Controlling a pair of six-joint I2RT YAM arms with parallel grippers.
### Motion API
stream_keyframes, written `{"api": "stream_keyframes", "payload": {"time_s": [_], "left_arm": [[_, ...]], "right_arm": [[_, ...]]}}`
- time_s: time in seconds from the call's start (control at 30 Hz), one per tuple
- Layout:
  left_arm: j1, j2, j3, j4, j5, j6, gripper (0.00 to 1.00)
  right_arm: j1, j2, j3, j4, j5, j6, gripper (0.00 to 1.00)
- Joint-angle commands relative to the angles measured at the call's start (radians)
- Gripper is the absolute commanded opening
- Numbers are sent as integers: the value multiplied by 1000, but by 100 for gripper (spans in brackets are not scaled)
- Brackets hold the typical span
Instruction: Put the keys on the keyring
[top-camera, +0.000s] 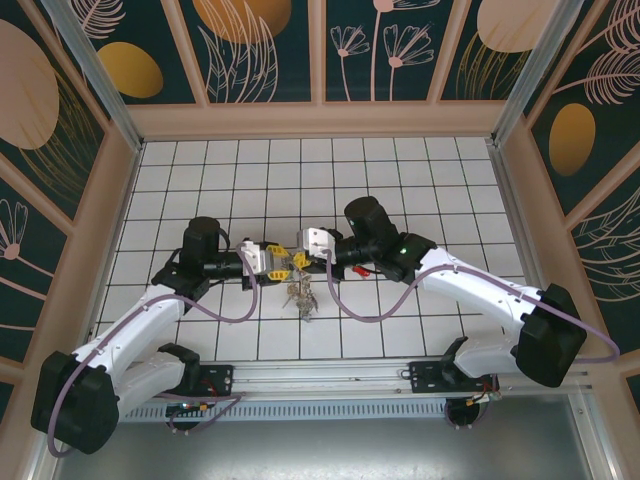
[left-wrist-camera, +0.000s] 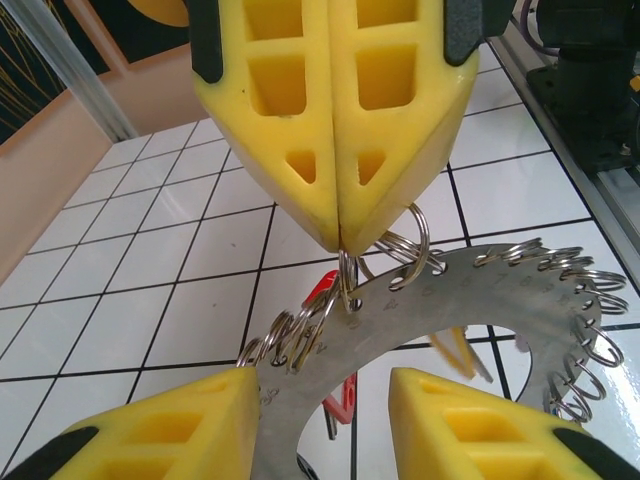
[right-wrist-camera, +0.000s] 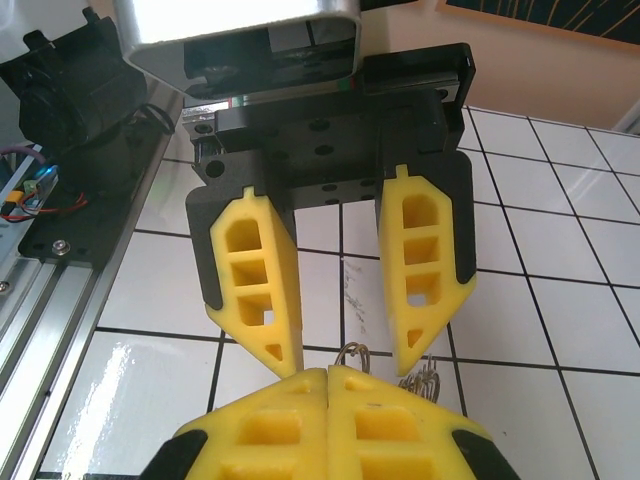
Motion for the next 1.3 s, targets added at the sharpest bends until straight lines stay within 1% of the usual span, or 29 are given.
{"api": "stream_keyframes", "payload": {"time_s": [0.0, 0.1, 0.2, 0.37, 0.43, 0.5, 0.57, 0.63, 0.73, 0.87, 1.03, 1.2, 1.27], "left_arm": [[-3, 3, 34, 19, 24, 33, 39], [-4, 9, 44, 19, 24, 38, 38], [-4, 22, 54, 19, 29, 42, 35], [-11, 43, 64, 24, 56, 46, 27], [-13, 54, 74, -5, 83, 83, 21], [-15, 64, 81, -12, 98, 76, 14], [-15, 63, 80, -12, 102, 77, 8], [-15, 56, 79, -14, 93, 77, 0], [-16, 39, 89, -42, 51, 92, 0], [-15, 6, 102, -43, -29, 53, 0], [-15, -8, 99, 46, -73, -68, 0], [-15, 1, 95, 115, -150, -178, 0], [-15, -3, 89, 139, -157, -210, 0]], "right_arm": [[12, -11, 52, 43, -45, 0, 0], [15, -9, 55, 37, -46, -1, 0], [16, -8, 56, 32, -44, -5, 0], [17, -7, 56, 32, -39, -4, 0], [16, -6, 56, 31, -36, -7, 0], [16, -6, 54, 32, -29, -8, 0], [17, -6, 52, 34, -24, -9, 0], [16, -6, 52, 34, -19, -7, 0], [15, -13, 49, 10, -3, -20, 0], [13, -56, 12, -23, 47, -35, 0], [13, -121, -66, 17, 68, -3, 0], [11, -149, -117, 65, 79, 28, 0], [9, -157, -132, 83, 82, 31, 0]]}}
